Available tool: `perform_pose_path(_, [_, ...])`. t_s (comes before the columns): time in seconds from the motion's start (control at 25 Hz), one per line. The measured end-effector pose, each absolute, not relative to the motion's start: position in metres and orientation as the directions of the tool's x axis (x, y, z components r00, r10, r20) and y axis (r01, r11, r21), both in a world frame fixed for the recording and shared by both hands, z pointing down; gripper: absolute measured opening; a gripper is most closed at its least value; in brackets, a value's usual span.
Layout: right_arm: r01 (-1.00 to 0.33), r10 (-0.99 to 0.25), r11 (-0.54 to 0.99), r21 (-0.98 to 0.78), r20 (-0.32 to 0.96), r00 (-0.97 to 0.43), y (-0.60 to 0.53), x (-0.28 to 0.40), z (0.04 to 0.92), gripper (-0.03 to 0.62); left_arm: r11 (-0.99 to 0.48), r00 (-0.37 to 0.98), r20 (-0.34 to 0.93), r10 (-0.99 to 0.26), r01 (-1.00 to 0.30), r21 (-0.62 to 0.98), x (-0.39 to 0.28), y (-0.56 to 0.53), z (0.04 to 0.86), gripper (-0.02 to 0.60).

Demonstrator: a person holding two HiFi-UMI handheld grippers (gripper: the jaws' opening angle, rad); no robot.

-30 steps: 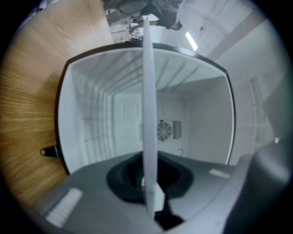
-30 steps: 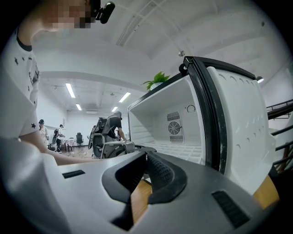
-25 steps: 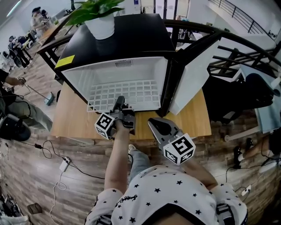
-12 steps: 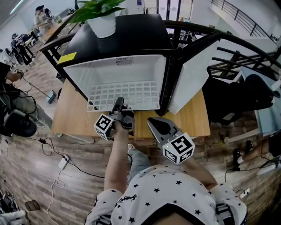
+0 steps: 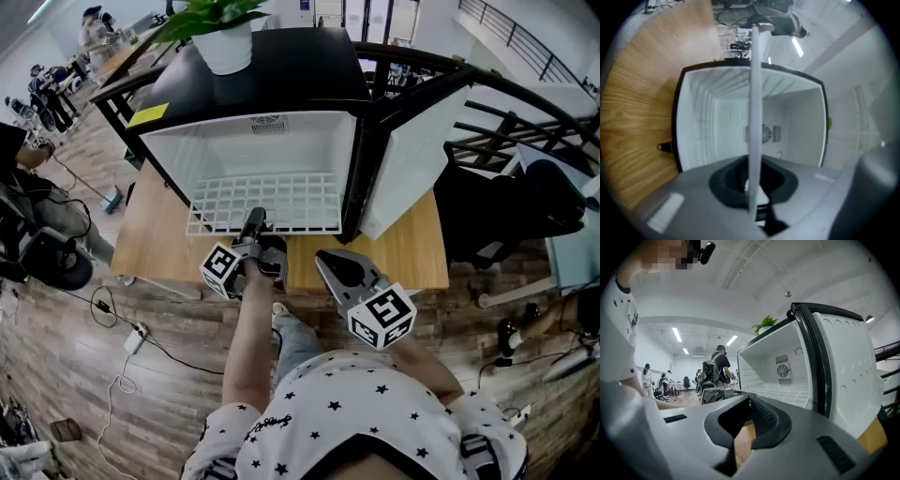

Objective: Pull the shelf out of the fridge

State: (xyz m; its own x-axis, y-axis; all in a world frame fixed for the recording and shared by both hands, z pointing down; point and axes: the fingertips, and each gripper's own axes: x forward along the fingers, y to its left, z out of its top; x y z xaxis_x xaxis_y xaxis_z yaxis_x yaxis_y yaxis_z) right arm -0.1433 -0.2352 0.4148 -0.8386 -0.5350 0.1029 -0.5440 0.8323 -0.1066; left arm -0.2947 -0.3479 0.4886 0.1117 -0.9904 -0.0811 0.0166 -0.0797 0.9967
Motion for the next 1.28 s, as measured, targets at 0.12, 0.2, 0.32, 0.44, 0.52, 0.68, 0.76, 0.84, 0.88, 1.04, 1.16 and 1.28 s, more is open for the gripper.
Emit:
perform_pose_path(0.12, [-0.538, -0.529, 0.836, -0.108, 0.102, -0.843, -0.231, -0.143, 0.415, 0.023, -0.081, 0.115, -0.083, -0.99, 0.022, 0.996, -0.293, -0.342, 0.489, 0.032])
perform_pose_path(0.2, [-0.536, -0.527, 0.837, -0.109, 0.099, -0.844, -0.228, -0.143, 0.414, 0.023, -0.083, 0.116, -0.085, -0.99, 0.022, 0.996, -0.293, -0.338, 0.489, 0.032])
perform_pose_path(0.32, [-0.532, -0.524, 0.84, -0.108, 0.098, -0.846, -0.225, -0.143, 0.412, 0.023, -0.083, 0.113, -0.085, -0.99, 0.024, 0.996, -0.294, -0.333, 0.488, 0.032])
perform_pose_path(0.44, [-0.527, -0.519, 0.843, -0.107, 0.096, -0.849, -0.222, -0.143, 0.411, 0.023, -0.081, 0.11, -0.083, -0.99, 0.026, 0.996, -0.294, -0.327, 0.49, 0.032])
perform_pose_path(0.52, [-0.525, -0.517, 0.844, -0.107, 0.093, -0.851, -0.222, -0.142, 0.411, 0.023, -0.083, 0.113, -0.086, -0.99, 0.031, 0.996, -0.295, -0.325, 0.49, 0.032])
perform_pose_path(0.68, [-0.518, -0.511, 0.849, -0.107, 0.087, -0.855, -0.217, -0.14, 0.412, 0.023, -0.088, 0.12, -0.091, -0.989, 0.027, 0.996, -0.292, -0.319, 0.491, 0.032])
perform_pose_path(0.76, [-0.514, -0.507, 0.851, -0.106, 0.084, -0.858, -0.212, -0.138, 0.413, 0.023, -0.092, 0.115, -0.095, -0.989, 0.036, 0.995, -0.29, -0.313, 0.492, 0.032])
perform_pose_path(0.84, [-0.511, -0.504, 0.853, -0.107, 0.082, -0.86, -0.208, -0.137, 0.413, 0.023, -0.093, 0.112, -0.097, -0.989, 0.042, 0.995, -0.288, -0.308, 0.492, 0.032])
perform_pose_path(0.88, [-0.509, -0.502, 0.854, -0.108, 0.081, -0.861, -0.206, -0.136, 0.413, 0.023, -0.092, 0.113, -0.096, -0.989, 0.039, 0.995, -0.287, -0.304, 0.493, 0.032])
perform_pose_path(1.04, [-0.501, -0.495, 0.858, -0.111, 0.08, -0.865, -0.2, -0.132, 0.415, 0.023, -0.112, 0.11, -0.123, -0.986, 0.104, 0.988, -0.284, -0.282, 0.503, 0.032])
perform_pose_path(1.16, [-0.495, -0.49, 0.862, -0.108, 0.072, -0.869, -0.188, -0.122, 0.415, 0.023, -0.165, 0.095, -0.18, -0.979, 0.148, 0.975, -0.276, -0.264, 0.498, 0.032])
perform_pose_path(1.28, [-0.483, -0.478, 0.869, -0.104, 0.068, -0.876, -0.177, -0.116, 0.413, 0.023, -0.164, 0.085, -0.175, -0.981, 0.118, 0.979, -0.271, -0.252, 0.494, 0.032])
